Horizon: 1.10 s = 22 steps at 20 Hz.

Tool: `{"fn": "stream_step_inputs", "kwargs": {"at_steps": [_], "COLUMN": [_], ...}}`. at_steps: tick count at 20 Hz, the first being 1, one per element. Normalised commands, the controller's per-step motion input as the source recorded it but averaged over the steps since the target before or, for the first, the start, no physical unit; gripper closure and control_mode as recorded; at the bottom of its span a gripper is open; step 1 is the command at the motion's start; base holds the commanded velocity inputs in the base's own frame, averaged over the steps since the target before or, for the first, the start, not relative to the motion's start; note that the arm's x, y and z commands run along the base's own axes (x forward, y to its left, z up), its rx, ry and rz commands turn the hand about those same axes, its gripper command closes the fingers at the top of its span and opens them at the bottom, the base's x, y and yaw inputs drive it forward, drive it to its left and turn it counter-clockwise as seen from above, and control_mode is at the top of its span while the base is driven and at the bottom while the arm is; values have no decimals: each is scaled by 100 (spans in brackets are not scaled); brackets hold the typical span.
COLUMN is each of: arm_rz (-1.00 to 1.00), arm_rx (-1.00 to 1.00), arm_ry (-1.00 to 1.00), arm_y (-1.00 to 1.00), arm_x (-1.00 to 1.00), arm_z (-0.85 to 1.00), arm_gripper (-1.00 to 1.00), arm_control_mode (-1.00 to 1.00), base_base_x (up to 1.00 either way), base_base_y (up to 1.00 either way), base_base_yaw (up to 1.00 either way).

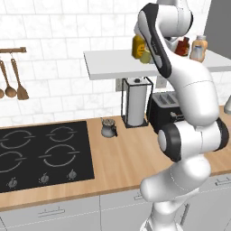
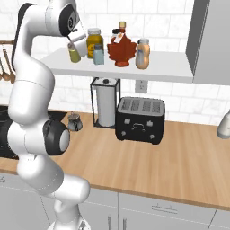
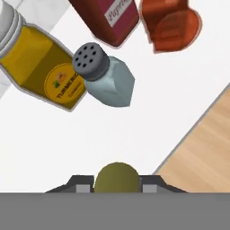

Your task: Put the shaker and condiment bottle from the counter next to their counterparts in the cabinet.

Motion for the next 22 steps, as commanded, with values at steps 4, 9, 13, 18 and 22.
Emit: {"fn": "stream_step_inputs", "kwargs": {"at_steps": [4,9,13,18,22], "arm_rz": [0,0,0,0,0], "arm_rx": [-8,-4,0,-1,-3], "arm_ry": [0,0,0,0,0], "arm_y": [-5,-4,0,0,0], "arm_x": [11,24,0,29,31], "arm_z": [-17,-15,0,-13,-18], "arm_gripper": [100,100,100,100,100], "arm_control_mode": [-100,-100,-100,-100,-100], "base_base_x": [0,0,0,0,0], "base_base_y": [0,0,0,0,0], "base_base_yaw": [0,0,0,0,0]}}
